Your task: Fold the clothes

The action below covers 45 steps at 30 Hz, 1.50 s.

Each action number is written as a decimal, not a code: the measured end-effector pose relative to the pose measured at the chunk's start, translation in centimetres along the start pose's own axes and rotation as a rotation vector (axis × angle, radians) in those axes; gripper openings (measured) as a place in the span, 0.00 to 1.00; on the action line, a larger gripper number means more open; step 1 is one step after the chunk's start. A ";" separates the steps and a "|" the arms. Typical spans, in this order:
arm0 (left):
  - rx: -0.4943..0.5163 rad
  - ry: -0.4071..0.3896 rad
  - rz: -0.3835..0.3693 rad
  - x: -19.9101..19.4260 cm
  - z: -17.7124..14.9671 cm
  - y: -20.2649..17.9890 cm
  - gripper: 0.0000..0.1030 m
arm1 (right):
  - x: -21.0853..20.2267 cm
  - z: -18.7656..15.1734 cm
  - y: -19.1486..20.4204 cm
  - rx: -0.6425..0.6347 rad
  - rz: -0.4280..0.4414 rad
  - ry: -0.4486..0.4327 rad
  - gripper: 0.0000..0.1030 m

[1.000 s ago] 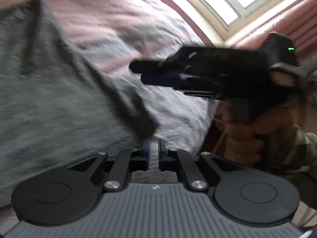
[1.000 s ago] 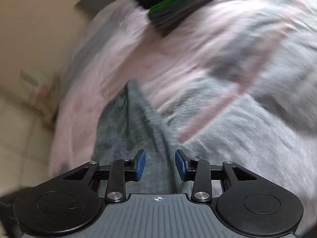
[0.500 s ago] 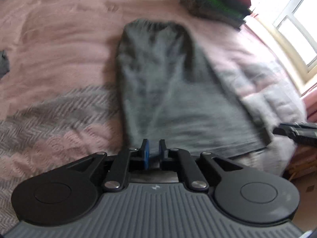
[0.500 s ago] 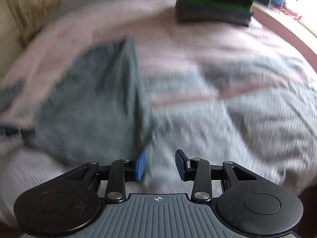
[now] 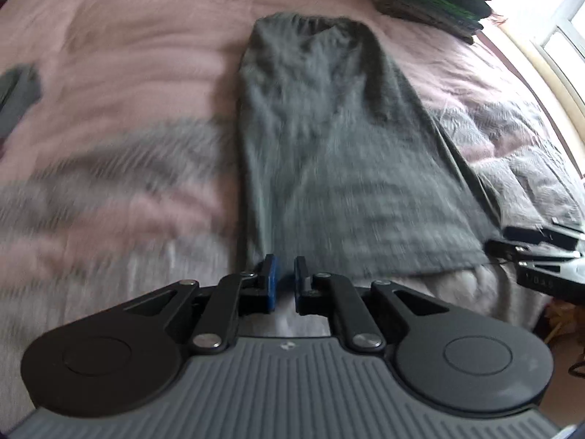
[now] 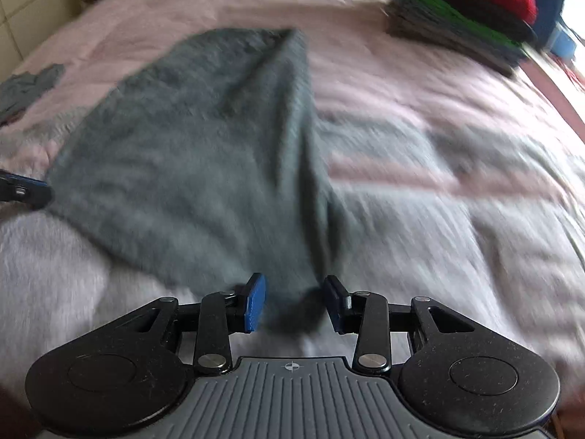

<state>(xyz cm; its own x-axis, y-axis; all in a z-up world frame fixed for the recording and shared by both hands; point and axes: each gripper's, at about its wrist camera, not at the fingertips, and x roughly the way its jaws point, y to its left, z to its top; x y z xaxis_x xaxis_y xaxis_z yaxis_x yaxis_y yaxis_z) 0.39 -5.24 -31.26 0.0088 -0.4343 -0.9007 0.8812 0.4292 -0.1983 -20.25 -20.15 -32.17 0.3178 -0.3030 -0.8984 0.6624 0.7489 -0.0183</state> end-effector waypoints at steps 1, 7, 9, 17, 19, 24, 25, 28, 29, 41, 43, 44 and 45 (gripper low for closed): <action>-0.017 0.009 -0.001 -0.6 -0.2 0.2 0.06 | -0.8 -0.3 -0.6 0.037 0.003 0.023 0.38; -0.272 -0.080 -0.099 -2.6 0.9 4.1 0.29 | -3.0 -0.2 -8.5 0.565 0.265 0.004 0.57; -0.350 -0.089 -0.141 -1.5 1.5 5.8 0.33 | -1.5 -0.4 -11.0 0.704 0.348 0.003 0.57; -0.469 -0.025 -0.274 4.7 2.4 8.9 0.29 | 3.6 1.0 -12.1 0.759 0.475 0.007 0.53; -0.476 -0.007 -0.307 5.2 2.4 9.1 0.13 | 4.1 1.1 -11.8 0.754 0.528 0.024 0.27; -0.499 -0.002 -0.357 4.8 1.7 9.2 0.04 | 3.8 0.8 -11.8 0.727 0.543 0.034 0.08; -0.516 -0.014 -0.364 4.6 1.6 9.4 0.03 | 3.4 0.8 -12.2 0.732 0.543 0.028 0.07; -0.543 -0.043 -0.404 3.5 1.5 9.4 0.03 | 2.5 0.7 -12.7 0.736 0.522 0.022 0.06; -0.544 -0.046 -0.419 3.1 1.4 9.1 0.03 | 2.3 0.7 -12.8 0.735 0.510 0.022 0.06; -0.437 -0.013 -0.298 2.2 -1.4 5.4 0.10 | 0.0 0.1 -13.9 0.723 0.357 0.031 0.19; -0.403 -0.019 -0.230 1.2 -1.2 5.1 0.14 | -0.4 0.0 -14.1 0.721 0.331 0.033 0.32; -0.382 -0.027 -0.189 0.4 -0.9 5.0 0.15 | -0.7 0.0 -14.2 0.717 0.315 0.032 0.36; -0.352 -0.042 -0.143 -0.5 -0.6 4.9 0.15 | -1.7 0.6 -13.5 0.664 0.243 0.004 0.36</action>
<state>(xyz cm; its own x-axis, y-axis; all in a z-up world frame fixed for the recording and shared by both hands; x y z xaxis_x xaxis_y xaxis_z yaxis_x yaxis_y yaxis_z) 4.40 -2.40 -31.99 -0.0765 -0.5384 -0.8392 0.6586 0.6046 -0.4479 -29.29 -30.10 -30.08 0.5072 -0.1694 -0.8450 0.8473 0.2770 0.4531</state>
